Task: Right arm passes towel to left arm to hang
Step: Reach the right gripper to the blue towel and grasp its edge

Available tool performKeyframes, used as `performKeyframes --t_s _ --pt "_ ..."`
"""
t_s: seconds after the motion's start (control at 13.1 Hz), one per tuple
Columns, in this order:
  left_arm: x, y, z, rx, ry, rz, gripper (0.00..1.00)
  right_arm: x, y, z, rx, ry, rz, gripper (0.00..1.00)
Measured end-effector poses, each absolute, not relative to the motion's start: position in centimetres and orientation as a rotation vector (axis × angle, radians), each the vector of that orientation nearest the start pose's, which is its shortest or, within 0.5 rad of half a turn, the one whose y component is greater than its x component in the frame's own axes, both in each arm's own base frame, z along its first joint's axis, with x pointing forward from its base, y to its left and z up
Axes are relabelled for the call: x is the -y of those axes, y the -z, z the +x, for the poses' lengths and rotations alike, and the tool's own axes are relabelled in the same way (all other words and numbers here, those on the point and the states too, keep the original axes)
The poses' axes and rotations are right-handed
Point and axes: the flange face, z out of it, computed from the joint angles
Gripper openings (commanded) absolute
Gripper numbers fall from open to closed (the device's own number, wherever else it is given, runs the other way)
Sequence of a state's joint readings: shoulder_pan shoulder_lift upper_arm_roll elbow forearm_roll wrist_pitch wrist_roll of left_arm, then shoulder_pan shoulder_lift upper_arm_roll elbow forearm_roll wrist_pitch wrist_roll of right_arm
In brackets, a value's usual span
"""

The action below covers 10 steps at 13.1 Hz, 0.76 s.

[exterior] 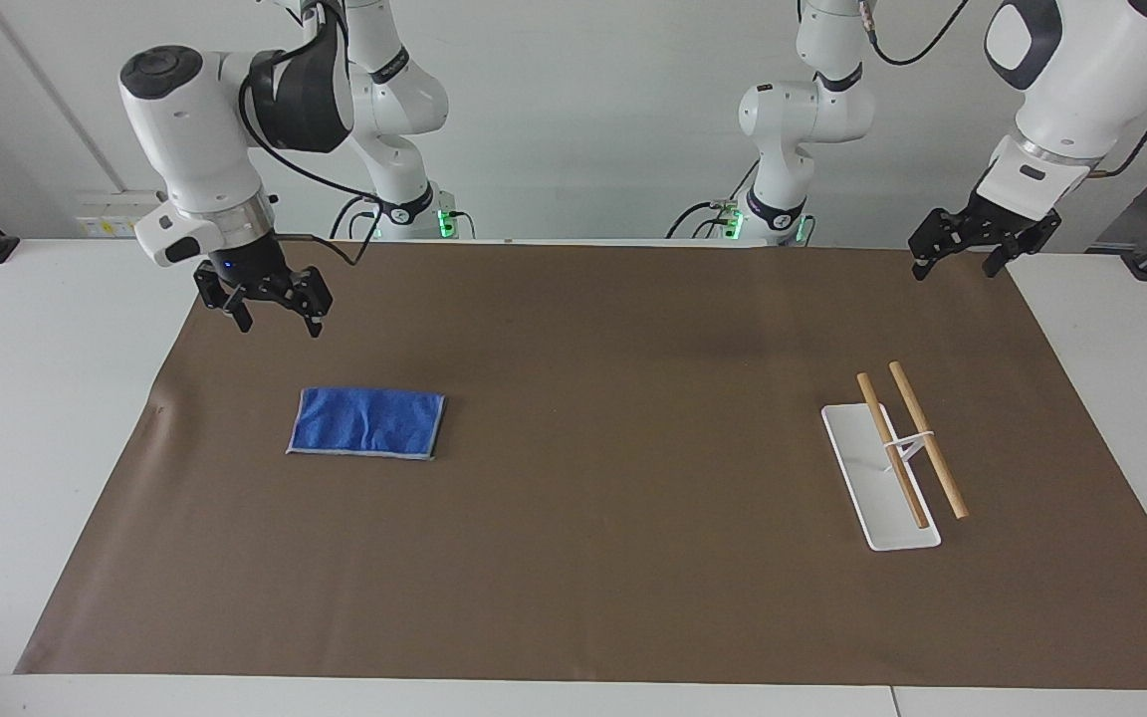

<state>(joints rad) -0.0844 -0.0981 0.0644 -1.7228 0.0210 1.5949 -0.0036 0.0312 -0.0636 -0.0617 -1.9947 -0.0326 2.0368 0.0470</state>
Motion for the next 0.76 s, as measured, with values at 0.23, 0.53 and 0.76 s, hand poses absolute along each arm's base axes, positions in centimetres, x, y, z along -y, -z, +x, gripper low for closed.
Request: performKeyframes --t_s 0.23,0.53,0.76 --pt "0.7 -60.8 52.4 -0.027 -0.047 -3.126 1.0 2.1 -43.4 55.7 -0.079 0.168 -3.164 1.0" --pt "0.7 -60.8 52.4 -0.027 -0.047 -3.126 1.0 2.0 -35.3 56.2 -0.07 0.175 -3.167 1.0" --pt "0.7 -60.8 52.4 -0.027 -0.047 -3.126 1.0 2.0 -32.3 55.5 -0.064 0.165 -3.168 1.0"
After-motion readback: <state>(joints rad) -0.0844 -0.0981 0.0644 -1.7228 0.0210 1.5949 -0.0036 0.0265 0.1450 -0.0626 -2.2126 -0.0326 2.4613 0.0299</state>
